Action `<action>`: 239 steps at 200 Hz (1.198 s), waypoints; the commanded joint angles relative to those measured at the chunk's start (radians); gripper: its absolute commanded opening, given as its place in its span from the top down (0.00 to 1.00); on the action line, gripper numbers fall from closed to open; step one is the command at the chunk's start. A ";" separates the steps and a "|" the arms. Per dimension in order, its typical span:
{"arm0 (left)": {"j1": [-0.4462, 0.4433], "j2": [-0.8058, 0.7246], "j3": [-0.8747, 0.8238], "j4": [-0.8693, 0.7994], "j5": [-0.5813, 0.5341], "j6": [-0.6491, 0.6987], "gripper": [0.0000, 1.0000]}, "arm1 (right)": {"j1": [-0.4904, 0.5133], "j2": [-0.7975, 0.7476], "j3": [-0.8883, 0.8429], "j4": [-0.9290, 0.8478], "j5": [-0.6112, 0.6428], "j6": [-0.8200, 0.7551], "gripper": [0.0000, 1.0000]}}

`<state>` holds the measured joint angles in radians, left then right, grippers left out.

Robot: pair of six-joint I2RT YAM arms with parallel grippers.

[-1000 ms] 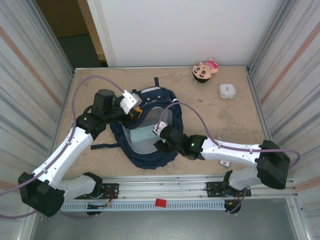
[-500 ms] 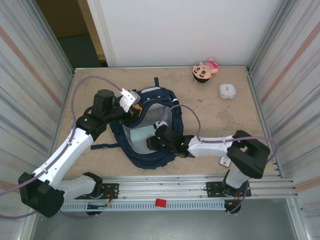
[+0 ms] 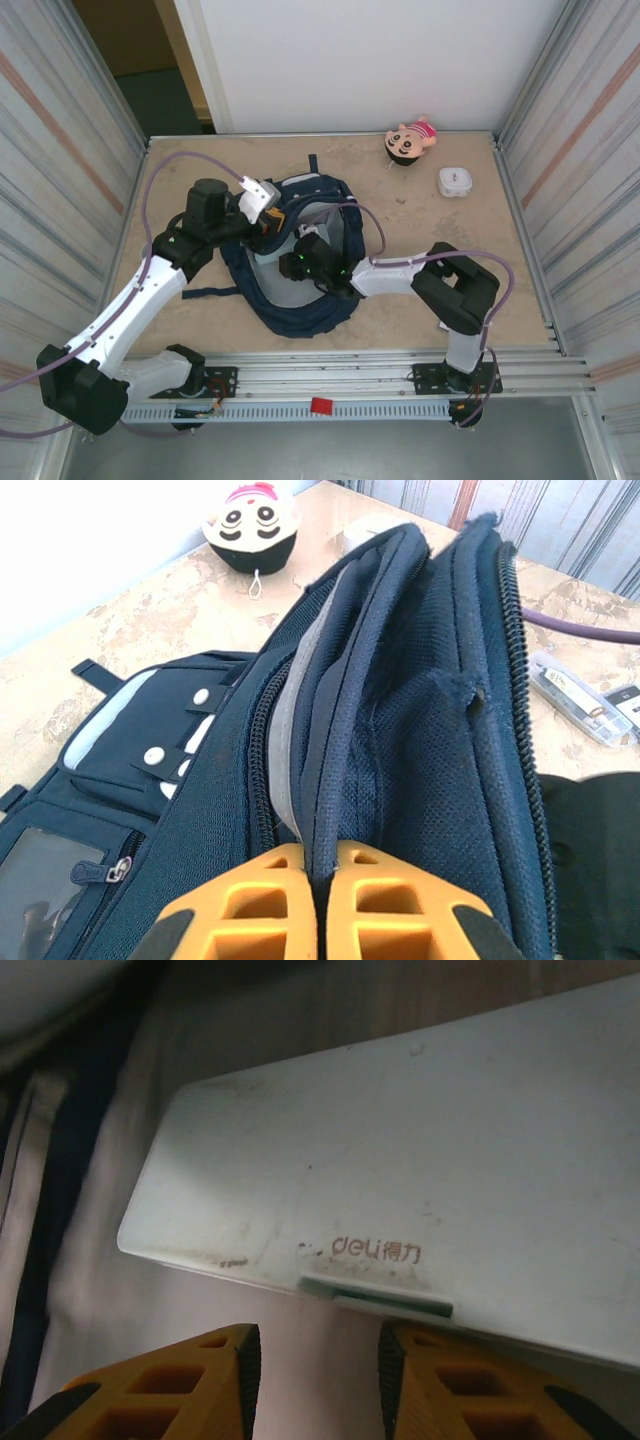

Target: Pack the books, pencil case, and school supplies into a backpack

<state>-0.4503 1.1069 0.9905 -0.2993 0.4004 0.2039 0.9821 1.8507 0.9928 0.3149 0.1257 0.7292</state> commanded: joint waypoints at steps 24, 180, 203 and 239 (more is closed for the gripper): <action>0.005 -0.056 0.027 0.132 0.055 0.005 1.00 | -0.072 0.106 0.107 0.074 -0.019 -0.009 0.64; 0.007 -0.067 -0.115 0.145 -0.082 -0.010 1.00 | -0.078 -0.529 -0.163 -0.550 -0.074 0.025 0.50; 0.007 -0.071 -0.139 0.158 -0.070 -0.022 1.00 | -0.145 -0.611 -0.163 -0.696 -0.105 0.027 0.50; 0.007 -0.081 -0.162 0.175 -0.059 -0.038 1.00 | -0.412 -0.718 -0.158 -0.961 -0.148 -0.045 0.49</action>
<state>-0.4469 1.0576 0.8371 -0.2031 0.3424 0.1848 0.7380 1.2026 0.8429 -0.3763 0.0120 0.7288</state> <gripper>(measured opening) 0.067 0.504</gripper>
